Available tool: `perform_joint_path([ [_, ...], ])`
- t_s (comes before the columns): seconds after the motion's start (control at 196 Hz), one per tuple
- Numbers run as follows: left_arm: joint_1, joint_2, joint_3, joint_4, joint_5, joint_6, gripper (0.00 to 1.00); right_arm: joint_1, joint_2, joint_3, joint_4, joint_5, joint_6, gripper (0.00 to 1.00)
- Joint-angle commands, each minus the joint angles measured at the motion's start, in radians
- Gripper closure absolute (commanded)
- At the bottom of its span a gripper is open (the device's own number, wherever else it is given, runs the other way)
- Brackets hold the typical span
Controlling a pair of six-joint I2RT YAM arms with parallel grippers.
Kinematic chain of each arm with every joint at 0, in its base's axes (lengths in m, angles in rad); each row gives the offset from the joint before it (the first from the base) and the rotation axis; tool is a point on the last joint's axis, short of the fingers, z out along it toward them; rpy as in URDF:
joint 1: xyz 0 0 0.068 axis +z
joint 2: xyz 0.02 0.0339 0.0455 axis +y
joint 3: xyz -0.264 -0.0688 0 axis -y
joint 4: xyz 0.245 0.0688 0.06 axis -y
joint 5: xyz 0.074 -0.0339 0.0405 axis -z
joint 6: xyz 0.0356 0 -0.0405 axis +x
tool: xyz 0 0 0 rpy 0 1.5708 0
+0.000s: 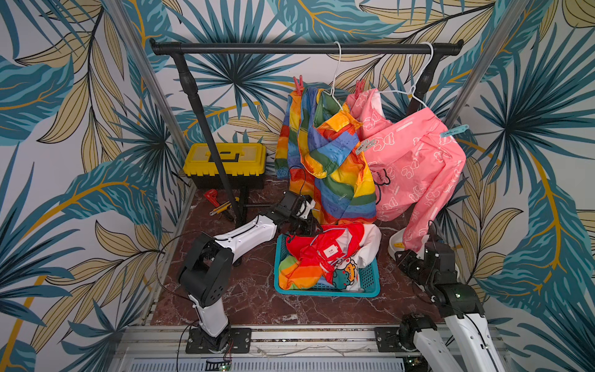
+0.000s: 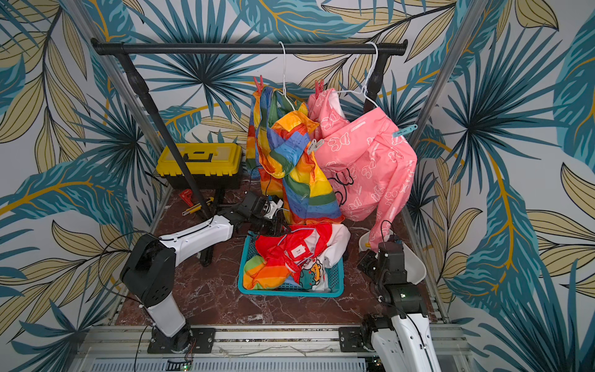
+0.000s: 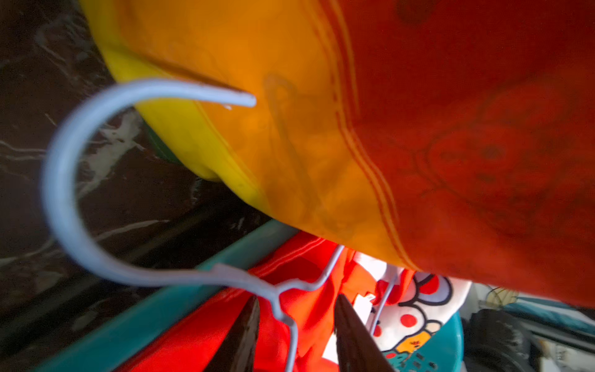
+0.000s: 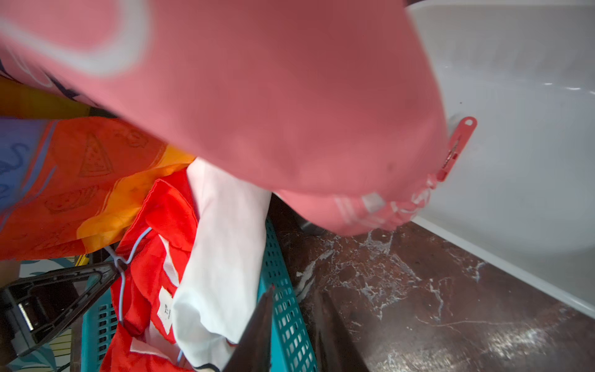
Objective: Remove the clothespins securing jackets to the hanger
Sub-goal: Pick up the hanger from the basket, then remove the jacket from the hanger.
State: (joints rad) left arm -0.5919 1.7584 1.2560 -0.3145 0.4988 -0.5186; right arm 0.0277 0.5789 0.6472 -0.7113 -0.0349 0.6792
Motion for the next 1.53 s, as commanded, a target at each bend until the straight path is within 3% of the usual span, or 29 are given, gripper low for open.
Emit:
perform_joint_path([
  [0.0, -0.009, -0.034, -0.032, 0.077, 0.061, -0.008, 0.68, 0.05, 0.044, 0.006, 0.07, 0.008, -0.017, 0.74],
  [0.225, -0.006, -0.008, -0.02, 0.08, 0.087, -0.007, 0.71, 0.176, 0.136, 0.034, 0.141, 0.08, -0.004, 0.74],
  [0.358, -0.006, -0.011, -0.017, 0.092, 0.098, -0.015, 0.83, 0.216, 0.17, 0.059, 0.15, 0.105, -0.007, 0.74],
  [0.47, -0.006, -0.041, -0.027, 0.095, 0.12, -0.022, 1.0, 0.247, 0.201, 0.075, 0.16, 0.11, -0.024, 0.71],
  [0.526, -0.006, -0.066, -0.038, 0.095, 0.13, -0.026, 1.0, 0.291, 0.212, 0.084, 0.173, 0.143, -0.043, 0.68],
  [0.685, -0.007, -0.191, -0.118, 0.089, 0.131, -0.02, 1.0, 0.429, 0.295, 0.142, 0.165, 0.272, -0.089, 0.47],
  [0.838, -0.015, -0.334, -0.188, -0.045, 0.059, 0.039, 1.0, 0.557, 0.403, 0.209, 0.157, 0.399, -0.133, 0.33],
  [0.976, -0.022, -0.461, -0.251, -0.115, 0.039, 0.063, 1.0, 0.636, 0.525, 0.263, 0.163, 0.479, -0.135, 0.29],
  [1.135, -0.032, -0.566, -0.303, -0.157, 0.016, 0.068, 1.0, 0.667, 0.574, 0.297, 0.232, 0.451, -0.117, 0.25],
  [1.528, -0.032, -0.553, -0.265, -0.167, -0.077, 0.094, 1.0, 0.828, 0.605, 0.374, 0.092, 0.469, -0.065, 0.19],
])
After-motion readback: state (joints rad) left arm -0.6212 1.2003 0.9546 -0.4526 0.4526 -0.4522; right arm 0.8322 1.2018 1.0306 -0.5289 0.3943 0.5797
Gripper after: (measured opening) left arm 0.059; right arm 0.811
